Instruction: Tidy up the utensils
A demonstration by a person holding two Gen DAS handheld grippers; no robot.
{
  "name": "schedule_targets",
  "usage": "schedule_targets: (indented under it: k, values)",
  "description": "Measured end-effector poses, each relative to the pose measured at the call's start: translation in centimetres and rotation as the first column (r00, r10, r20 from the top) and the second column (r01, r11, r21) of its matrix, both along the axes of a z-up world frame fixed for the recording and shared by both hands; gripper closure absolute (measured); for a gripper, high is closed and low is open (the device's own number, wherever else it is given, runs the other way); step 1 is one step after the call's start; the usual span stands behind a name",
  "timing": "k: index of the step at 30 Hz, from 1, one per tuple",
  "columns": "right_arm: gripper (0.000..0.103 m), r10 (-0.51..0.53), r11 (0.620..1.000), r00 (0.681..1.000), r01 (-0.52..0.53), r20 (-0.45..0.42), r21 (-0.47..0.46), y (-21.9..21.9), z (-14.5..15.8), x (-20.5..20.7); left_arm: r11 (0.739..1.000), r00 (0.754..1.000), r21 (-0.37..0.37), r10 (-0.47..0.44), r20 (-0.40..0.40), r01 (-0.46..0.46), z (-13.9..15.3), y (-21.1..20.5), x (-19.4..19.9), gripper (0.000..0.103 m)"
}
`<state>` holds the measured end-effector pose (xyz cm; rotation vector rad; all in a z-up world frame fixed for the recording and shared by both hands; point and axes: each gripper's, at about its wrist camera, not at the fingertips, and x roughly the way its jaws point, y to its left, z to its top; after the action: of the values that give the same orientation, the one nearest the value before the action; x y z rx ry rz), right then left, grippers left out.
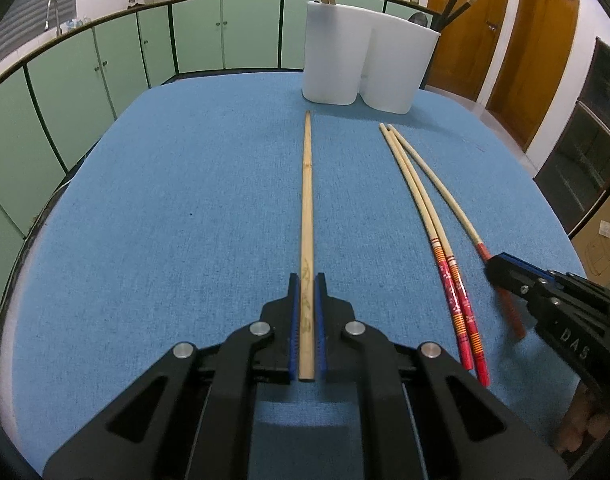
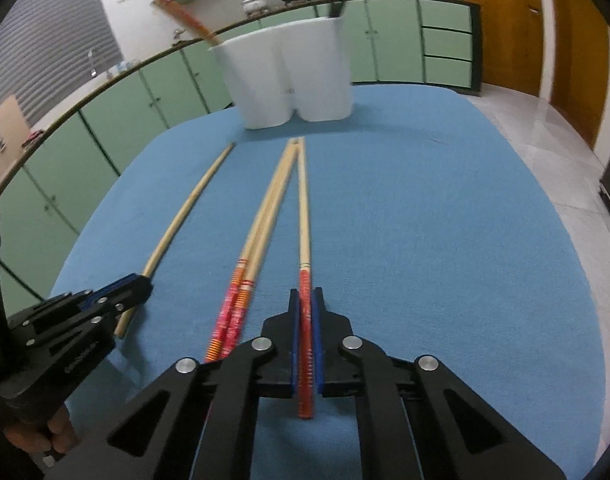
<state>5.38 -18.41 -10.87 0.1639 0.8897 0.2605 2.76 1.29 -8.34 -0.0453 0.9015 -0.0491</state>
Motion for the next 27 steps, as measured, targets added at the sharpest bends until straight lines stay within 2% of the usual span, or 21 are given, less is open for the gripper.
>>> schedule_targets:
  k: [6,15,17,19,21,27]
  values:
    - [0.097,-0.103,0.994,0.994,0.103,-0.022,0.019,-3.0,-0.1,-0.4,1.0,1.0,0.004,0.006,0.0,-0.006,0.0,-0.2,0.0,0.097]
    - [0.097,-0.098,0.994,0.995,0.098,-0.007,0.05,-3.7,-0.1,1.0,1.0,1.0,-0.001,-0.008,0.003,0.008,0.0,-0.3,1.3,0.094]
    - [0.093,-0.081,0.995,0.997,0.08,0.002,0.055,-3.8,0.1,0.5,1.0,1.0,-0.015,-0.021,0.006,0.021,0.0,-0.3,1.1,0.084]
    - [0.079,-0.071,0.996,0.997,0.071,0.011,0.05,-3.9,0.2,-0.2,0.999,0.999,-0.009,-0.031,0.012,0.031,0.0,-0.4,0.6,0.059]
    - [0.076,-0.06,0.997,0.998,0.059,0.024,0.04,-4.1,0.4,-0.9,0.999,0.999,-0.001,-0.046,0.014,0.046,0.0,-0.5,-0.2,0.055]
    - [0.076,-0.023,1.0,0.999,0.023,0.028,0.001,-4.1,0.1,-2.7,0.999,0.999,-0.017,-0.047,0.016,0.047,0.0,0.2,-1.4,0.055]
